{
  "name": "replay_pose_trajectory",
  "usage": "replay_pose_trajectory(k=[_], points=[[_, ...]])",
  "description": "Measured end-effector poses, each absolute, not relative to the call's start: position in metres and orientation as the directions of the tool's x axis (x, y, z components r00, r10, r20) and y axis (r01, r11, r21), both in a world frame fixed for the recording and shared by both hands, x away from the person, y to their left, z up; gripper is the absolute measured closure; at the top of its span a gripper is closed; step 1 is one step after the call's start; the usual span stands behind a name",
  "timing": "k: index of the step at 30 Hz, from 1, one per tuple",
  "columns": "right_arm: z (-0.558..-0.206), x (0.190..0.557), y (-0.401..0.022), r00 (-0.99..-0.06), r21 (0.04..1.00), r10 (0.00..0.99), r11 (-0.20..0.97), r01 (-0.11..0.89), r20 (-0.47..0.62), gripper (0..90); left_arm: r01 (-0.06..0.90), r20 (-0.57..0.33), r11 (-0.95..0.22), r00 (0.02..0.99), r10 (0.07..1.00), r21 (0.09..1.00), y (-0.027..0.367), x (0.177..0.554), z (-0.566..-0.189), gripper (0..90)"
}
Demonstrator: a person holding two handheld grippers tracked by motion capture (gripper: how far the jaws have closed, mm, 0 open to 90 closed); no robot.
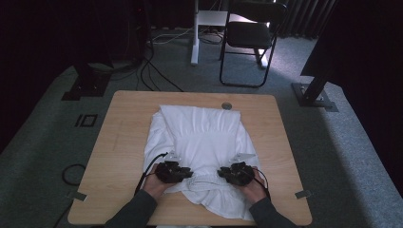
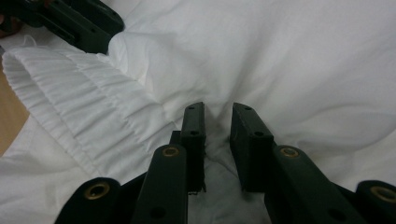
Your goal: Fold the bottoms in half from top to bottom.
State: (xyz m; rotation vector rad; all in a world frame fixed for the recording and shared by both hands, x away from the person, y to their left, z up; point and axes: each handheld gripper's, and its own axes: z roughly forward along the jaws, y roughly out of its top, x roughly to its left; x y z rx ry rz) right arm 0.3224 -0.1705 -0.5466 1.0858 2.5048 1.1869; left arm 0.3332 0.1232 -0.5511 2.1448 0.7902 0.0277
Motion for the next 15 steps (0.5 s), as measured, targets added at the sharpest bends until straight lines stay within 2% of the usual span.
replay_pose_trajectory(k=[3,4,5,7,9,14,15], points=[[-0.548,0.320,-0.171,-0.726,0.726,0.671,0.426,0.541,0.147,75.1,0.526,-0.239,-0.459,0.802,0.547,0.716,0.123,0.331,-0.552,74.3],[-0.545,0.319,-0.167,-0.746,0.709,0.654,0.470,0.526,0.120,75.1,0.515,-0.218,-0.481,0.809,0.545,0.710,0.123,0.327,-0.548,74.2],[-0.542,0.319,-0.166,-0.759,0.707,0.644,0.490,0.510,0.101,73.4,0.515,-0.218,-0.481,0.809,0.545,0.710,0.123,0.327,-0.548,72.7],[-0.534,0.322,-0.168,-0.756,0.725,0.651,0.489,0.484,0.066,64.9,0.479,-0.161,-0.470,0.807,0.569,0.742,0.127,0.327,-0.535,66.7],[-0.524,0.331,-0.175,-0.719,0.756,0.693,0.440,0.486,0.059,60.3,0.465,-0.126,-0.448,0.788,0.603,0.764,0.135,0.335,-0.524,61.8],[-0.506,0.369,-0.194,-0.617,0.792,0.786,0.349,0.501,0.044,53.9,0.477,-0.080,-0.355,0.679,0.730,0.804,0.152,0.372,-0.498,61.7],[-0.504,0.378,-0.196,-0.604,0.795,0.796,0.340,0.502,0.041,53.4,0.477,-0.080,-0.355,0.679,0.730,0.804,0.152,0.372,-0.498,61.0]])
